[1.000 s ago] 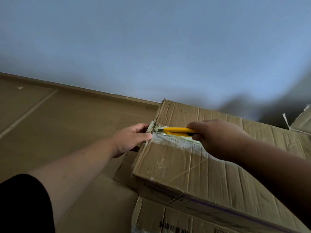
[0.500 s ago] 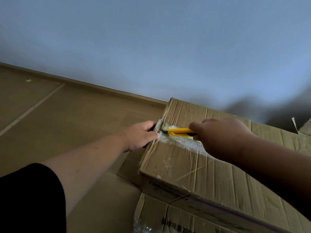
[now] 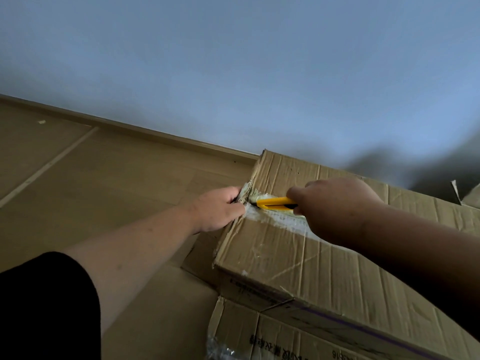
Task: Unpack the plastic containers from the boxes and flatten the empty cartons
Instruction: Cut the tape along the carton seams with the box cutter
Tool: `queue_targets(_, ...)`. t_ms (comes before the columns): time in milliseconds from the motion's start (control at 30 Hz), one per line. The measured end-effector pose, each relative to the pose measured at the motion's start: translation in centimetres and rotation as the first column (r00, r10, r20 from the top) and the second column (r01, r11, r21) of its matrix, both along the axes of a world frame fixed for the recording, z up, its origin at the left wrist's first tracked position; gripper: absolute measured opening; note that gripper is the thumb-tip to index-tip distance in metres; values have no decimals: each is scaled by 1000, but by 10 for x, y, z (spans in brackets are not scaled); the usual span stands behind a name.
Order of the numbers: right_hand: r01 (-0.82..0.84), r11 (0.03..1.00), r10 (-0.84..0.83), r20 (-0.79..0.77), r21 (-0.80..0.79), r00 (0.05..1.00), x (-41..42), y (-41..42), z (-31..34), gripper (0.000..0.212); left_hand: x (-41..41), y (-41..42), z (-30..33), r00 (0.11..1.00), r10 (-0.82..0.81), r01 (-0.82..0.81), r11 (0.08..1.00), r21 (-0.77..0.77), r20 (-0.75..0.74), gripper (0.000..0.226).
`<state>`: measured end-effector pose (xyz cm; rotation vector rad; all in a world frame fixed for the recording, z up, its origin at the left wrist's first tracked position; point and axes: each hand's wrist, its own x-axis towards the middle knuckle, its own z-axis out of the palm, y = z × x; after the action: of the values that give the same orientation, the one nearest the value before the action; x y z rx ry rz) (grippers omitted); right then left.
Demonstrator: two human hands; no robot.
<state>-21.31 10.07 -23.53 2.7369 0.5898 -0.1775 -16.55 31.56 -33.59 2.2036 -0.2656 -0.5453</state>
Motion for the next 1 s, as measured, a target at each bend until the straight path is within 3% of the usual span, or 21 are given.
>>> queue_targets(200, 5, 997, -5, 1, -79, 1000, -1, -3, 16, 10, 0, -5, 5, 999, -31, 29, 998, 59, 36, 34)
queue_targets(567, 35, 998, -36, -18, -50, 999, -7, -14, 14, 9, -6, -7, 13, 996, -80, 75, 992, 99, 50, 28)
queue_targets(700, 28, 999, -29, -14, -32, 999, -5, -4, -3, 10, -4, -2, 6, 999, 0, -2, 999, 52, 35, 21)
queue_targets(800, 41, 999, -40, 15, -6, 999, -7, -13, -5, 9, -5, -3, 7, 999, -25, 24, 999, 39, 23, 28)
queue_targets(900, 26, 1000, -27, 73, 12, 997, -11, -20, -6, 12, 2, -6, 8, 986, -25, 23, 1000, 13, 167, 53)
queue_targets(1000, 32, 998, -35, 72, 52, 997, -14, -25, -12, 16, 19, -12, 14, 897, 17, 22, 996, -84, 442, 30)
